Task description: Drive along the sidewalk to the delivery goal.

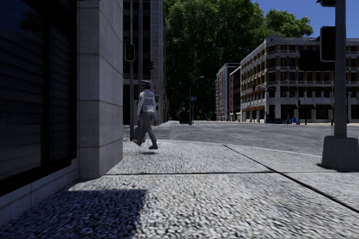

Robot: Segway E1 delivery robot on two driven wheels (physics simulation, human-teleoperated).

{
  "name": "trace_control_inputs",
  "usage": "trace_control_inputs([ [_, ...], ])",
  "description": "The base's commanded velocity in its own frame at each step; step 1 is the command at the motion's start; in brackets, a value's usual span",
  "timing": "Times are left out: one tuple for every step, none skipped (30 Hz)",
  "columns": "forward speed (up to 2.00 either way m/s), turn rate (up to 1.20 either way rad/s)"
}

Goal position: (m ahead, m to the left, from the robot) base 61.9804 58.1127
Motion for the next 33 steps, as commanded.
trace_control_inputs([
  [2.00, 0.00],
  [2.00, 0.00],
  [2.00, 0.00],
  [2.00, 0.00],
  [2.00, 0.00],
  [2.00, 0.00],
  [2.00, 0.00],
  [2.00, 0.00],
  [2.00, 0.00],
  [2.00, 0.00],
  [2.00, 0.00],
  [2.00, 0.00],
  [2.00, 0.00],
  [2.00, 0.00],
  [2.00, 0.00],
  [2.00, 0.00],
  [2.00, 0.00],
  [2.00, 0.00],
  [2.00, 0.05],
  [2.00, 0.10],
  [2.00, 0.10],
  [2.00, 0.14],
  [2.00, 0.19],
  [2.00, 0.24],
  [2.00, 0.24],
  [2.00, 0.26],
  [2.00, 0.28],
  [2.00, 0.32],
  [2.00, 0.34],
  [2.00, 0.35],
  [2.00, 0.35],
  [2.00, 0.35],
  [2.00, 0.35],
])
